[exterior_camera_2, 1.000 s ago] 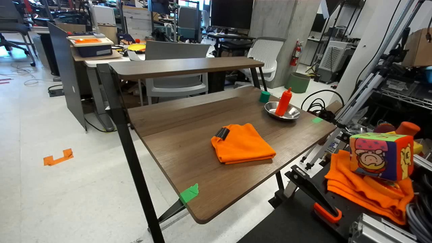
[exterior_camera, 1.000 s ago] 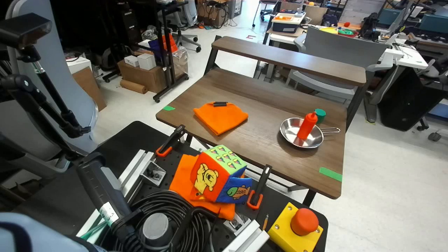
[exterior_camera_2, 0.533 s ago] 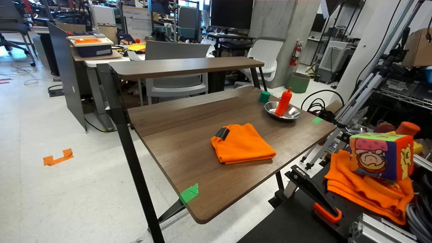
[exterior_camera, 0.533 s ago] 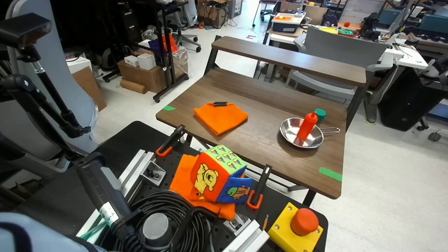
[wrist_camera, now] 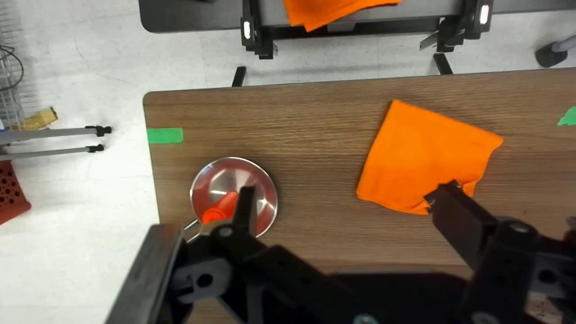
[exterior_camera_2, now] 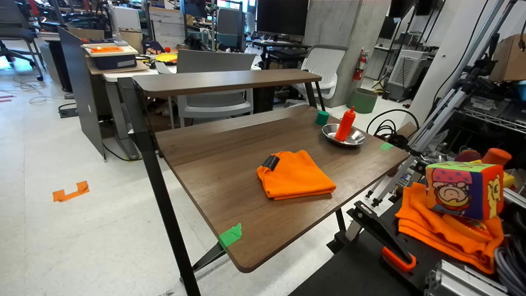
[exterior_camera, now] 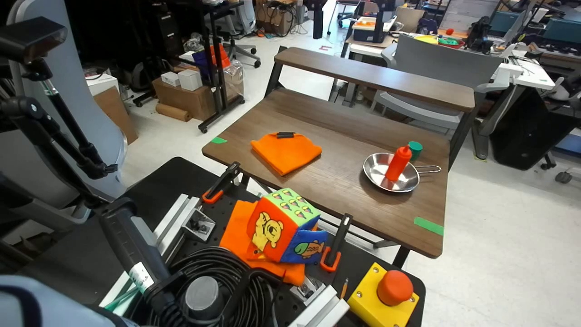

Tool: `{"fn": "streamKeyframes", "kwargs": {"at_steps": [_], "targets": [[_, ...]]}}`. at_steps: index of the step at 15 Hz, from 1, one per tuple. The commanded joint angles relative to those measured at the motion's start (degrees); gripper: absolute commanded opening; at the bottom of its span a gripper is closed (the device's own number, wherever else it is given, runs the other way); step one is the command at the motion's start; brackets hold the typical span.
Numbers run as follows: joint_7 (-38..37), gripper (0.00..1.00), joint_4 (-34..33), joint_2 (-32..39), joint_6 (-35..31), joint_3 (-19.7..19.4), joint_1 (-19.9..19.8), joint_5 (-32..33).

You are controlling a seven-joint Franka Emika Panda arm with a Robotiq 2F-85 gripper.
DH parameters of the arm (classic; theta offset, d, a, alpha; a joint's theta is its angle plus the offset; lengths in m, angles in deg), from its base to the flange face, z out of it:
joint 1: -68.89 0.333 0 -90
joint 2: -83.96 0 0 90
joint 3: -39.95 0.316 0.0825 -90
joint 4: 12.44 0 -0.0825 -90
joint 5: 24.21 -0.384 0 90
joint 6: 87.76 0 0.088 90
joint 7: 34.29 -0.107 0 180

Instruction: Slide the orange cloth up on the desk

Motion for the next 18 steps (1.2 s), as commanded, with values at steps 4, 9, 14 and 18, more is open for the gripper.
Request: {"fn": "streamKeyframes", "kwargs": {"at_steps": [4,9,14,18], "targets": [[1.9,1.0,-2.0,12.7,-15.3,1.1,3.2,-9.3],[3.4,1.0,-3.5,21.8,-21.7,3.2,5.1,-11.9],[4.0,1.0,-9.1,32.2,-18.0,4.7,5.3,-14.4],[3.3,1.0,-13.8,39.9,-17.6,5.0,5.4,-15.7]]}}
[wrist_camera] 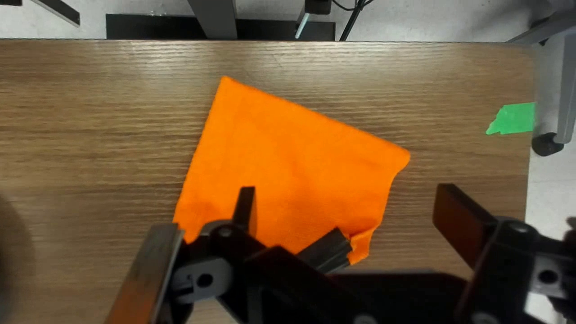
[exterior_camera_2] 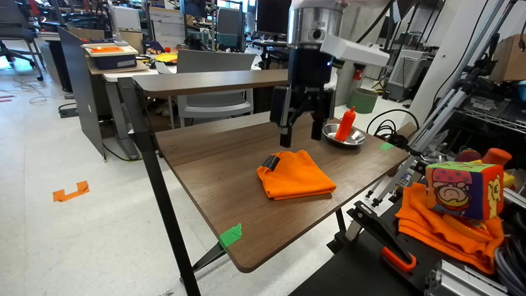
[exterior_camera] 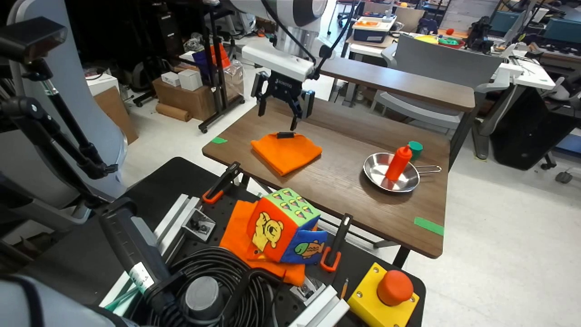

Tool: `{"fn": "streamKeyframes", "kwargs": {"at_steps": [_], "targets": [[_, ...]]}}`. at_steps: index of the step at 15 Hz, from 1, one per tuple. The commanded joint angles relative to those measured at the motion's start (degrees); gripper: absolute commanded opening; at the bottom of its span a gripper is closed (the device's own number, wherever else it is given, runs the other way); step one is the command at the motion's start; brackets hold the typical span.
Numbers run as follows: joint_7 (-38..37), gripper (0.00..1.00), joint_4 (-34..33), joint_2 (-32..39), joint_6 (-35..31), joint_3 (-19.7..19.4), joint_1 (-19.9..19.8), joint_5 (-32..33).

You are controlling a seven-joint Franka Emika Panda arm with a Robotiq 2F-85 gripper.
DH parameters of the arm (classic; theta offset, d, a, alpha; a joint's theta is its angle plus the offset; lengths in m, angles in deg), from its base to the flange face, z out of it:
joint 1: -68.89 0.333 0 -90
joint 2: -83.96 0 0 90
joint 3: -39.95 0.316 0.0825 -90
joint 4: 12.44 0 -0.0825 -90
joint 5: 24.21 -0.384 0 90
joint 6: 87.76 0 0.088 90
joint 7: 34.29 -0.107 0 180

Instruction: Slide the orange cloth up on the desk

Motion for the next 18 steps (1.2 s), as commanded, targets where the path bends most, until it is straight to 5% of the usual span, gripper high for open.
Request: {"fn": "streamKeyframes", "kwargs": {"at_steps": [1,8,18], "targets": [[0.8,1.0,-6.4,7.3,2.6,0.2,0.1,-2.0],[-3.6,1.0,-15.2,18.8,0.5,-1.7,1.2,-1.1],[-19.3,1.0,-45.0,36.0,1.0,-10.5,6.2,1.0]]}}
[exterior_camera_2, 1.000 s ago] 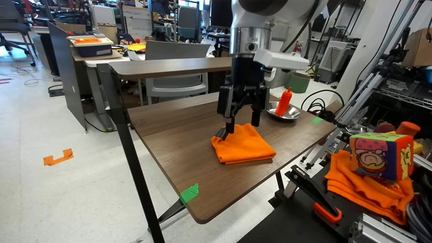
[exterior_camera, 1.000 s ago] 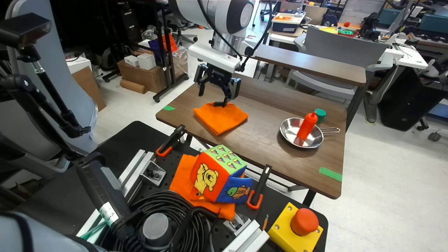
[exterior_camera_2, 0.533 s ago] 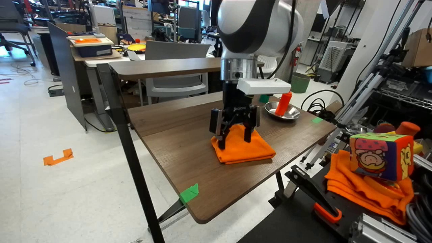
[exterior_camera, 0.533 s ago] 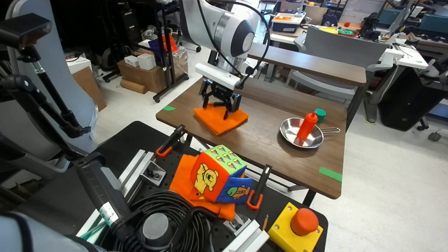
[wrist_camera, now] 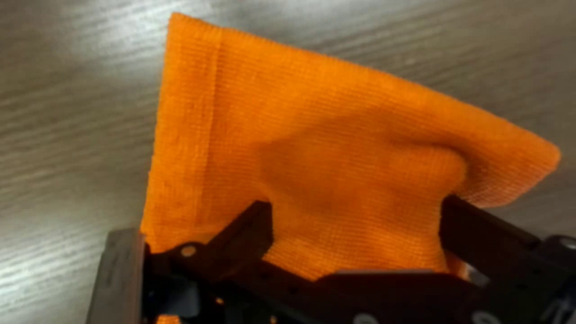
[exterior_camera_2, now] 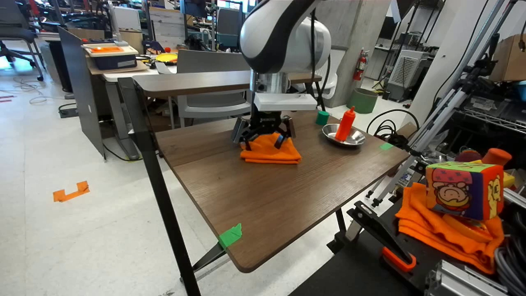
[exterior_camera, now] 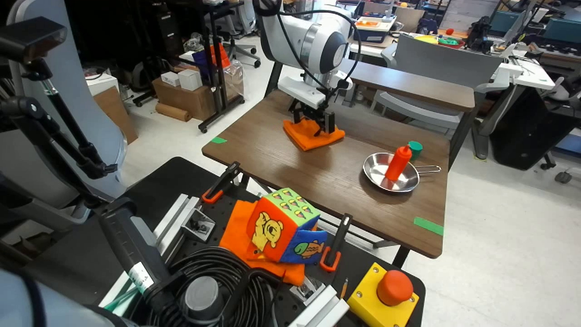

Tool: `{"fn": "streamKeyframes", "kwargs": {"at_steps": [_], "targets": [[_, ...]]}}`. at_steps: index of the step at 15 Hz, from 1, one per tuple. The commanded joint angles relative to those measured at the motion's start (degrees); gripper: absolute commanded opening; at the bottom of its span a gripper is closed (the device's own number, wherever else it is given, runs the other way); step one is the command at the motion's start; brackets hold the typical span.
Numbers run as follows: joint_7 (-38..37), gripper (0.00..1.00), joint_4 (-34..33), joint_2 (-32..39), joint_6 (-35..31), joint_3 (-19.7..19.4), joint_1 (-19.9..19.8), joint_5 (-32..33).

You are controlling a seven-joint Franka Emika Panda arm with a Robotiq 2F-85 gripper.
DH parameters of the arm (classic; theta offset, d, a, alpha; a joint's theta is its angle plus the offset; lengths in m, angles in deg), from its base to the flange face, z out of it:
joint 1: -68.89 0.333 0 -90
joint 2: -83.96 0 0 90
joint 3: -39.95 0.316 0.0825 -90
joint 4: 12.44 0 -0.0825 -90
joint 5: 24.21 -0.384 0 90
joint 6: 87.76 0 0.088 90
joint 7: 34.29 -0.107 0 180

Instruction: Slide the orange cloth up on the desk

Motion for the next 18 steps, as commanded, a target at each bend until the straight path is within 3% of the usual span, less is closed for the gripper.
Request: {"fn": "streamKeyframes", "kwargs": {"at_steps": [1,5,8,11,15,17,18], "targets": [[-6.9,1.0,-13.9,8.1,1.5,-3.6,2.4,1.3],[-12.3,1.0,-25.1,14.4,4.5,-6.6,4.0,3.1],[-13.1,1.0,-31.9,17.4,7.5,-6.5,4.0,3.7],[-7.8,1.0,-29.2,13.8,8.8,-3.9,3.8,4.1],[3.7,1.0,-19.2,4.8,9.7,-0.6,3.7,4.0],[6.0,1.0,-12.4,-0.6,9.2,-1.0,4.5,5.0],[2.8,1.0,-21.7,6.7,9.1,-0.7,3.9,4.4]]}}
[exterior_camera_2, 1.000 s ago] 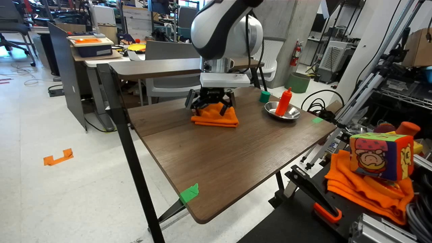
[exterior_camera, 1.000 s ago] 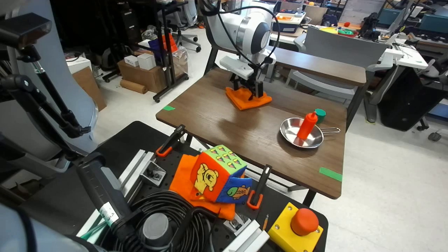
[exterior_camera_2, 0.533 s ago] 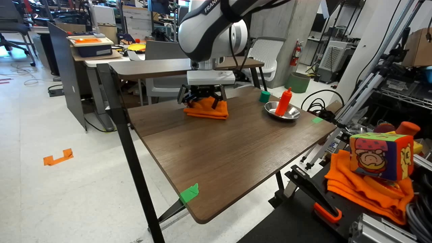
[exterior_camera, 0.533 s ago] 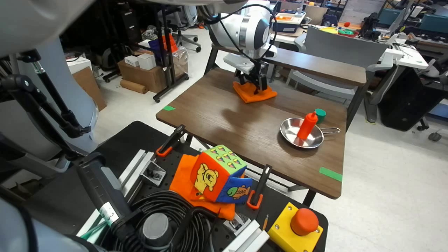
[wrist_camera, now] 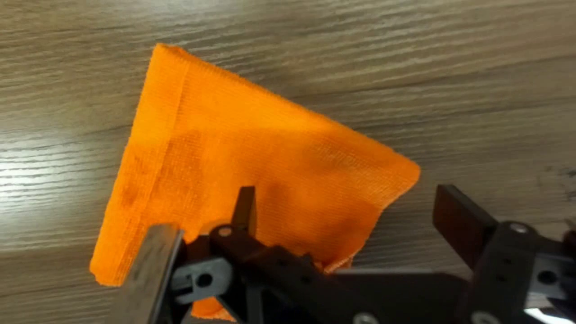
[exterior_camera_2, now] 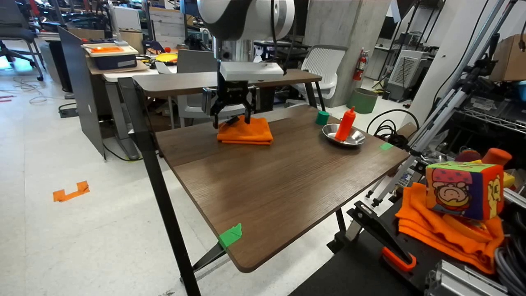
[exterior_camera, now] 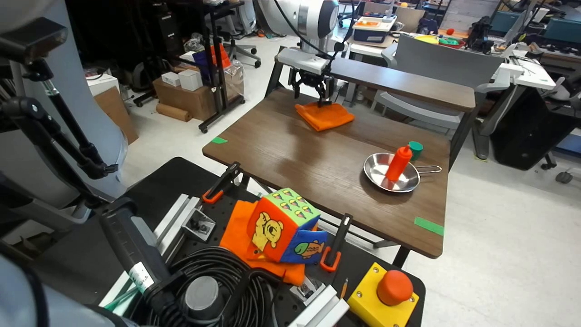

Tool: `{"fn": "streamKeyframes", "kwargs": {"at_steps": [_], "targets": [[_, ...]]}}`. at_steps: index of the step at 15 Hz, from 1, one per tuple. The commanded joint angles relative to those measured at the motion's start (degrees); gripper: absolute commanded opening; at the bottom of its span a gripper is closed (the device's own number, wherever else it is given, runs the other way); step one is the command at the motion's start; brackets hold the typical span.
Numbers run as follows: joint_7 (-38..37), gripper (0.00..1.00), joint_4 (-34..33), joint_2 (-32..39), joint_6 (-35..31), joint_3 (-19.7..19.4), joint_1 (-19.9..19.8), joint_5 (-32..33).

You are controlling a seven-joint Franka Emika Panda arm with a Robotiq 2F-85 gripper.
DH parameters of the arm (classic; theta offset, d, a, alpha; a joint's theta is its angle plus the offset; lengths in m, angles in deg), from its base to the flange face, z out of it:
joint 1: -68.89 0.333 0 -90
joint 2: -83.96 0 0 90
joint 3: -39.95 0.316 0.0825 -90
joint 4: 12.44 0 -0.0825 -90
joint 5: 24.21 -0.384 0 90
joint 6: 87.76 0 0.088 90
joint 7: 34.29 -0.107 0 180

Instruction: Slide the orange cloth up on the desk

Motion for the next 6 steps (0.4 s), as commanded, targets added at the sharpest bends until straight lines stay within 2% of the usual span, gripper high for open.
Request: {"fn": "streamKeyframes", "kwargs": {"at_steps": [1,6], "targets": [[-0.3,1.0,0.9,-1.0,0.2,0.8,-0.3,0.8],[-0.3,1.0,0.7,-0.1,0.1,0.7,-0.4,0.8]]}}
